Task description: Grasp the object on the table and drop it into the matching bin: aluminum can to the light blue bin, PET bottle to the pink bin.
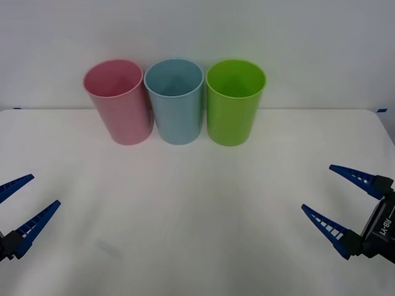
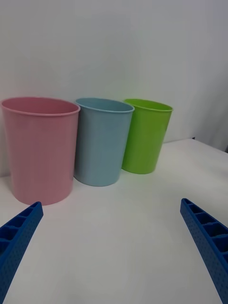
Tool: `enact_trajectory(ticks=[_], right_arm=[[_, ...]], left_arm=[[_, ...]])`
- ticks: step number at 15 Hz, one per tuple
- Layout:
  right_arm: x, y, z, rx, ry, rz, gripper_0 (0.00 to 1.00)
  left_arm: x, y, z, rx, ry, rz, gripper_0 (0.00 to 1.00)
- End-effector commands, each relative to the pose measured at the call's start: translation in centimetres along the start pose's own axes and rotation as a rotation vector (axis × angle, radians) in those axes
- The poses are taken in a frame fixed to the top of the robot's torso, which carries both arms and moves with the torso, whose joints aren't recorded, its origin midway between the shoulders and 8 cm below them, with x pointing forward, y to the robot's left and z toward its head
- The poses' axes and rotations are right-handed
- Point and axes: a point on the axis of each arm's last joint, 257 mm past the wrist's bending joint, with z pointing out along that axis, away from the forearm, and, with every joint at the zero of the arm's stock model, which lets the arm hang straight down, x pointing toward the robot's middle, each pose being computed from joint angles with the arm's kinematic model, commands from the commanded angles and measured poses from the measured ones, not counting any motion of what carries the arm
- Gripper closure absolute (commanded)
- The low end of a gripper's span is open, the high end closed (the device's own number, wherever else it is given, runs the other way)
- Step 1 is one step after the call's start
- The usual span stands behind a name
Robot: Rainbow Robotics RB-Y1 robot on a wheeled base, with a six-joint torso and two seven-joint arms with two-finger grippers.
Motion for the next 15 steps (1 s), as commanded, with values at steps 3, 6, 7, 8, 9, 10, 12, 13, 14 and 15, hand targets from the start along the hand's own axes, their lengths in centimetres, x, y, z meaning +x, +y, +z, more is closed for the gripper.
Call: enact_trajectory(ticks=[3,6,7,8,9,10,12,13,14,15], right_arm=[[2.5,-2.5,-4.5,0.057,0.022,-0.028,0.0],[3.9,-3.4,-6.6,0.09,0.037,-0.023,0.0],[4.1,-3.5,-7.1,0.095,0.035,-0.014,0.0],[4.4,-3.3,-7.6,0.094,0.038,-0.001,0.0],[4.8,-3.1,-8.1,0.087,0.038,0.017,0.0],[5.0,-2.9,-8.2,0.083,0.04,0.024,0.0],[5.3,-2.5,-8.1,0.072,0.04,0.029,0.0],[5.3,-2.4,-8.0,0.068,0.04,0.032,0.0],[5.3,-2.4,-8.0,0.068,0.04,0.032,0.0],[5.3,-2.4,-8.0,0.068,0.04,0.032,0.0]], left_arm=[[0.0,0.0,0.0,0.0,0.0,0.0,0.0],[0.0,0.0,0.0,0.0,0.0,0.0,0.0],[0.0,0.0,0.0,0.0,0.0,0.0,0.0],[0.0,0.0,0.0,0.0,0.0,0.0,0.0],[0.0,0.0,0.0,0.0,0.0,0.0,0.0],[0.0,0.0,0.0,0.0,0.0,0.0,0.0],[0.0,0.0,0.0,0.0,0.0,0.0,0.0],[0.0,0.0,0.0,0.0,0.0,0.0,0.0],[0.0,0.0,0.0,0.0,0.0,0.0,0.0],[0.0,0.0,0.0,0.0,0.0,0.0,0.0]])
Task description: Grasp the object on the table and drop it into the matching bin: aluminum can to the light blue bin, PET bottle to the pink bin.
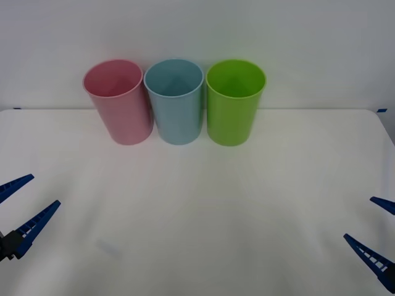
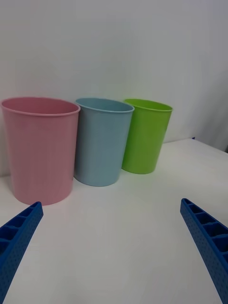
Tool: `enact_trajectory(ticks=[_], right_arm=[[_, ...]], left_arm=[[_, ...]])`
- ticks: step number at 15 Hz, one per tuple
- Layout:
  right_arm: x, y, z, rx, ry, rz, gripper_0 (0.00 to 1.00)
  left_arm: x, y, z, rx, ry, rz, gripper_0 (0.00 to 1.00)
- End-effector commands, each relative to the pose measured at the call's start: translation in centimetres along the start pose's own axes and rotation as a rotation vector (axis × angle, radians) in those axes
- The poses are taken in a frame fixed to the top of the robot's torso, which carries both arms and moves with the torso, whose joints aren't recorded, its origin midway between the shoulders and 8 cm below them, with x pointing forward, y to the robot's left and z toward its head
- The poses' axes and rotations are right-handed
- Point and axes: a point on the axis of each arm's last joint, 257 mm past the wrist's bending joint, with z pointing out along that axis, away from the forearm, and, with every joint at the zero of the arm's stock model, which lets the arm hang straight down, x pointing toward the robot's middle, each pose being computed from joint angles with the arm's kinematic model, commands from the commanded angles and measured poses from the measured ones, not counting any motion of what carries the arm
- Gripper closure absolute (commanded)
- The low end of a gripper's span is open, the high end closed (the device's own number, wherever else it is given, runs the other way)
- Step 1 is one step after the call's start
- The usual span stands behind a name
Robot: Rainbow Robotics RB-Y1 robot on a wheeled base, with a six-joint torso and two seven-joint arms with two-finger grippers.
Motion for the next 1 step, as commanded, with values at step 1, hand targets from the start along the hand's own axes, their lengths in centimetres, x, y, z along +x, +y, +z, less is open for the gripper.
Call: enact_trajectory(ticks=[1], right_arm=[[0.03,0.03,0.02,-0.001,0.0,0.001,0.0]], left_arm=[[0.0,0.0,0.0,0.0,0.0,0.0,0.0]])
